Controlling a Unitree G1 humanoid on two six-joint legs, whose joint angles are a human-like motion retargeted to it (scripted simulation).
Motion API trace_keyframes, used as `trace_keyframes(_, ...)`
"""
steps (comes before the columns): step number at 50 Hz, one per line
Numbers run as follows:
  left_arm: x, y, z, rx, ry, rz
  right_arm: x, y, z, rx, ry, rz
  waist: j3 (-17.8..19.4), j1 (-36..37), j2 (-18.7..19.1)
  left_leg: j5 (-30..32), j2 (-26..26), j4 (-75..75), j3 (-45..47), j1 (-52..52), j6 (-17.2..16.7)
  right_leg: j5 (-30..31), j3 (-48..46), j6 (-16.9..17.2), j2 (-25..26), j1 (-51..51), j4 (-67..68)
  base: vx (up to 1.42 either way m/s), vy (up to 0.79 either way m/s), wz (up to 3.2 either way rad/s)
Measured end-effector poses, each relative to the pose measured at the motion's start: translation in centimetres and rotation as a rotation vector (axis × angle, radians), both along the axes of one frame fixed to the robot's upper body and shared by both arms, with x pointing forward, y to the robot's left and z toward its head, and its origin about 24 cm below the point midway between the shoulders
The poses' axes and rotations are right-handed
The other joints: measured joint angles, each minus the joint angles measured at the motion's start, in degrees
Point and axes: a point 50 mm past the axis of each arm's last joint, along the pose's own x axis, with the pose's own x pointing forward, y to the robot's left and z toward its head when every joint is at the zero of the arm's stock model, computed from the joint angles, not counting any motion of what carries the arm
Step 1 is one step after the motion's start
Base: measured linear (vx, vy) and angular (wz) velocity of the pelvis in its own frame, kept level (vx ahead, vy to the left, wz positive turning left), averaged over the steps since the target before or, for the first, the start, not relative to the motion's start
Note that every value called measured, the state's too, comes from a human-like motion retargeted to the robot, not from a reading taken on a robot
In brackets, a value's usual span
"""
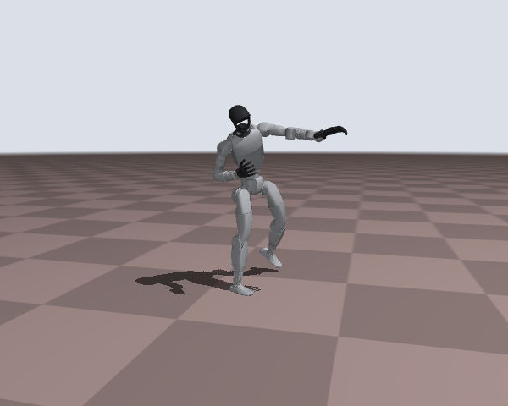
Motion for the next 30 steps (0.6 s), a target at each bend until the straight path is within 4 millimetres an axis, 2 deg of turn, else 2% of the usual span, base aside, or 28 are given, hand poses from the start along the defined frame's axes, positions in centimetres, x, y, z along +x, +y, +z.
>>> trace_keyframes(1,-1.2,0.9,-0.5,0.126,-0.012,0.032,-0.2,-0.4,0.1,-0.031,-0.022,-0.008,0.59,-1.02,0.01,0.71,-0.18,-0.22,-0.27,1.22,-0.56,0.35,0.81,-0.24,0.40,0.78,-0.52,0.24,0.01,-1.22)
trace_keyframes(2,-2.0,0.9,-0.8,0.207,-0.061,0.023,-0.5,-0.7,0.0,-0.053,-0.026,-0.018,0.52,-1.27,-0.14,1.36,-0.63,-0.41,-0.58,2.16,-0.87,0.68,1.75,-0.26,0.60,1.26,-0.98,0.24,0.04,-1.25)
trace_keyframes(4,-3.0,-1.4,-1.5,0.167,-0.270,-0.122,-1.3,-1.9,-1.2,-0.045,0.037,-0.050,-1.11,0.64,-0.70,2.75,-2.39,-1.28,-2.08,3.85,-1.58,1.34,3.85,0.35,0.58,1.99,-1.94,0.23,0.03,-1.21)
trace_keyframes(5,-4.5,-2.3,-2.0,0.183,-0.342,-0.191,-1.8,-2.6,-1.7,-0.033,0.069,-0.059,-0.78,0.96,-0.59,3.80,-3.08,-2.40,-3.50,5.66,-3.04,1.76,4.61,0.51,0.98,3.36,-2.65,0.20,0.02,-1.08)
trace_keyframes(7,-7.2,-2.3,-0.9,0.426,-0.198,-0.237,-2.3,-4.2,-2.4,-0.098,0.107,-0.114,-0.51,1.90,-0.85,4.23,-4.87,-2.88,-6.99,6.91,-3.89,1.96,6.25,1.01,0.86,4.56,-3.67,0.14,0.05,-0.81)
trace_keyframes(8,-7.9,-1.9,0.1,0.536,-0.121,-0.205,-2.3,-4.9,-2.8,-0.134,0.132,-0.152,-0.44,2.45,-0.90,4.43,-5.70,-2.89,-8.75,7.18,-4.04,1.93,6.82,1.14,0.68,4.92,-3.98,0.07,0.05,-0.45)
trace_keyframes(10,-7.8,-1.1,2.0,0.547,-0.115,-0.148,-2.4,-6.1,-3.6,-0.153,0.178,-0.227,-0.74,3.08,-0.80,4.82,-7.51,-2.67,-12.86,6.92,-4.27,1.70,7.08,0.83,-0.06,5.36,-4.35,0.01,0.05,0.01)
trace_keyframes(12,-5.0,-0.2,4.5,0.490,-0.132,-0.011,-2.2,-7.3,-3.7,-0.134,0.167,-0.317,-1.01,3.45,-0.38,5.38,-9.27,-1.98,-18.23,5.64,-5.09,1.49,5.68,-0.21,-1.08,5.85,-4.13,-0.06,0.05,0.78)
trace_keyframes(13,-4.3,0.6,5.9,0.488,-0.075,0.103,-2.1,-7.7,-3.4,-0.140,0.141,-0.364,-1.09,3.02,-0.27,5.65,-10.02,-1.59,-20.89,4.76,-5.50,1.10,4.56,-0.73,-1.56,5.88,-3.47,-0.09,0.06,1.19)
trace_keyframes(15,-4.7,2.4,8.2,0.418,0.033,0.265,-1.6,-8.3,-2.5,-0.154,0.079,-0.439,-0.85,0.86,-0.32,5.61,-10.78,-0.77,-25.14,2.76,-6.40,0.18,1.62,-1.05,-2.19,5.49,-1.77,-0.10,0.07,1.36)
trace_keyframes(17,-4.8,2.1,9.8,0.249,-0.062,0.187,-1.3,-9.0,-1.7,-0.154,0.041,-0.482,-0.51,-1.16,-0.42,4.55,-10.89,-1.23,-26.28,1.69,-6.93,-0.67,-1.06,-0.80,-3.12,4.96,-0.41,-0.10,0.10,1.25)
trace_keyframes(18,-4.8,1.0,11.7,0.227,-0.191,0.109,-1.4,-9.4,-1.3,-0.141,0.022,-0.503,-0.27,-1.62,-0.79,3.79,-10.93,-1.84,-25.72,1.46,-6.94,-1.03,-2.06,-0.35,-3.82,4.53,0.31,-0.10,0.11,1.04)
trace_keyframes(20,-5.0,-3.2,15.9,0.227,-0.550,-0.104,-1.9,-10.0,-1.0,-0.072,-0.006,-0.556,0.12,-1.27,-1.48,1.67,-9.95,-3.10,-23.26,1.29,-6.95,-1.34,-3.52,0.49,-4.35,3.42,1.60,-0.12,0.09,0.78)
trace_keyframes(22,-6.2,-9.2,18.4,0.250,-0.912,-0.384,-2.4,-10.3,-1.0,-0.027,-0.037,-0.635,0.99,-0.53,-2.00,-0.39,-8.70,-4.14,-19.16,1.12,-6.95,-1.16,-4.61,1.35,-4.78,2.30,2.41,-0.15,0.08,0.63)
trace_keyframes(23,-7.5,-12.1,18.9,0.286,-1.037,-0.538,-2.5,-10.4,-1.0,-0.034,-0.053,-0.679,1.64,-0.73,-2.40,-1.44,-8.06,-4.43,-17.09,0.86,-6.95,-1.02,-5.34,1.79,-5.02,1.91,2.55,-0.17,0.08,0.70)
trace_keyframes(25,-10.5,-17.2,17.9,0.354,-1.220,-0.843,-2.3,-10.9,-0.7,-0.092,-0.090,-0.765,3.59,-1.79,-2.43,-3.92,-6.47,-4.62,-13.02,0.03,-6.95,-0.62,-7.19,2.64,-5.18,1.37,2.47,-0.19,0.09,0.80)
trace_keyframes(26,-11.8,-19.4,16.7,0.353,-1.280,-1.009,-2.4,-11.2,-0.4,-0.127,-0.104,-0.789,4.88,-2.61,-2.31,-5.47,-6.03,-4.98,-10.50,-0.37,-6.46,-0.32,-8.31,2.91,-5.77,1.38,1.95,-0.21,0.14,0.94)
trace_keyframes(28,-14.1,-22.8,13.6,0.326,-1.376,-1.266,-2.5,-11.7,0.2,-0.214,-0.133,-0.834,7.28,-4.25,-1.50,-8.80,-4.72,-5.97,-3.44,-1.34,-4.93,0.23,-10.58,2.76,-7.08,0.99,0.88,-0.23,0.18,1.07)
trace_keyframes(30,-15.6,-25.1,10.0,0.295,-1.431,-1.385,-2.9,-12.0,0.7,-0.297,-0.169,-0.880,8.76,-5.97,-0.76,-11.83,-3.09,-7.57,6.65,-2.88,-2.69,0.79,-12.59,2.52,-8.59,-0.88,-0.02,-0.25,0.21,1.15)
